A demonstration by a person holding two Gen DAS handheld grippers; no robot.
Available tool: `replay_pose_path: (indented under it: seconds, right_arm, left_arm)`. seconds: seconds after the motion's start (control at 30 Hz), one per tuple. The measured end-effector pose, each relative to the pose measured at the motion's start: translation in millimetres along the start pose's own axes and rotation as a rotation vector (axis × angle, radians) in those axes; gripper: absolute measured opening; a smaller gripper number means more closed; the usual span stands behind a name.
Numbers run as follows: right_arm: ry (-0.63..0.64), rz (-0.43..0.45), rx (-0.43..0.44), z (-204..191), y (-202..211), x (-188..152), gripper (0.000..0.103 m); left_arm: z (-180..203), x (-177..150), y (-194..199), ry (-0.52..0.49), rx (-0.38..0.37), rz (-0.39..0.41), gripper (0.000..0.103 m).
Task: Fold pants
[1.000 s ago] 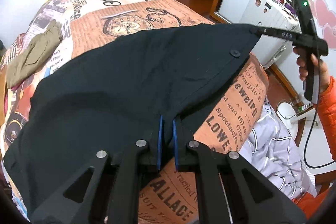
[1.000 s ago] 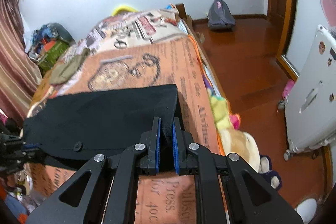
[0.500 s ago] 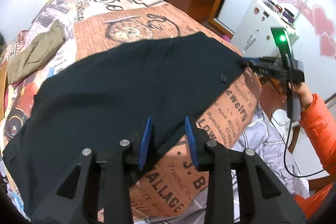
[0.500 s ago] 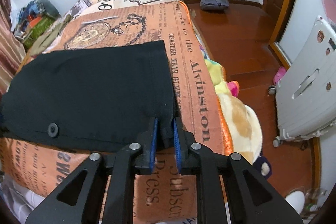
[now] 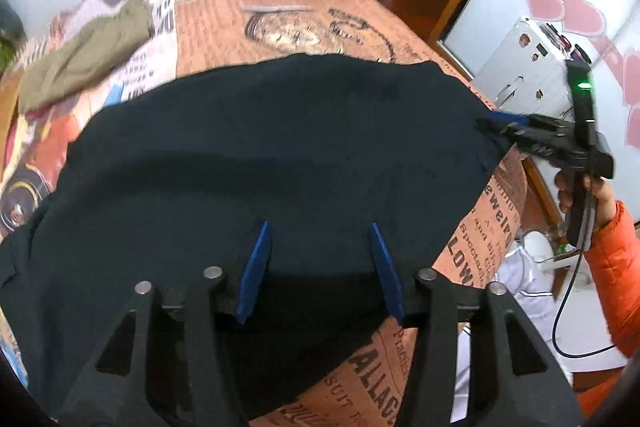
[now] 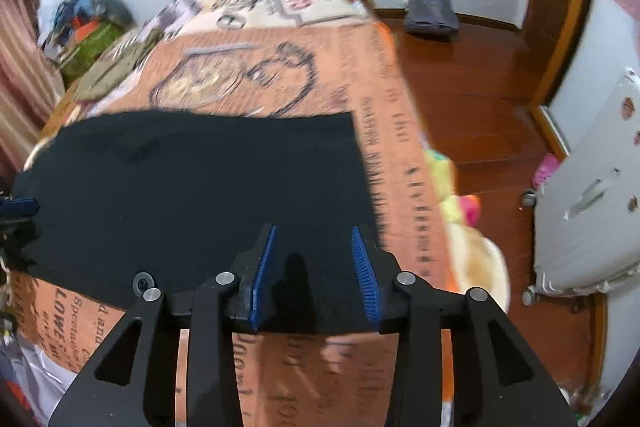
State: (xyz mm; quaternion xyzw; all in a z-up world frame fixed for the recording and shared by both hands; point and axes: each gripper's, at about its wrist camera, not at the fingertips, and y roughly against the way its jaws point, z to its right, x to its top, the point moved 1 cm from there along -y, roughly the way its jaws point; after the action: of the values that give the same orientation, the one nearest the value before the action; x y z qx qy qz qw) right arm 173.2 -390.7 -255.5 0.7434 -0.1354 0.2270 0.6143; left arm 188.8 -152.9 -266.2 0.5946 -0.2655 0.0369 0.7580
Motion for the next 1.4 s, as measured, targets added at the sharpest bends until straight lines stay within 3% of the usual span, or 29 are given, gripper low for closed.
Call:
replay_pose_path:
  seconds: [0.07,0.23,0.53,0.73,1.0,1.07,1.2,1.27,1.4]
  right_arm:
    - [0.006,-0.022,0.001,-4.4,-15.3,-5.6,0.035]
    - [0.005,-0.022,0.012,-3.1,-8.2,2.8,0.035]
    - [-0.007,0.055,-0.03,18.2,1.1,47.8,0.035]
    - [0.022,0.041,-0.043,20.1,-28.5,73.5,0.035]
    - [-0.001,-0.035,-0.031,30.6,-73.8,84.8,0.035]
    - [-0.009,-0.025,-0.004,31.2,-75.2,83.5,0.029]
    - [0.03,0.017,-0.041,24.1,-69.4,81.5,0.022]
    - [0.053,0.044,-0.067,19.7,-65.1,81.2,0.012]
    - [0.088,0.098,-0.111,14.3,-54.5,83.2,0.01]
  left_arm:
    - [4.2,-0.6,1.0,-0.018,0.013,0.002,0.059]
    - [-9.1,12.2,3.0,0.01,0.003,-0.013,0.059]
    - [-42.9,70.8,5.7,-0.015,0.118,0.054,0.059]
    - [-61.8,101.5,-19.2,-0.028,0.137,0.037,0.059]
    - [-79.6,105.2,-59.6,0.001,0.131,-0.025,0.059]
    - [-81.3,104.5,-61.0,0.008,0.127,-0.018,0.062]
    - [-83.6,103.9,-62.2,0.017,0.127,-0.009,0.063]
    - [-84.3,103.4,-62.2,0.023,0.133,-0.005,0.064]
    - [-83.2,102.1,-61.4,0.026,0.157,0.006,0.065]
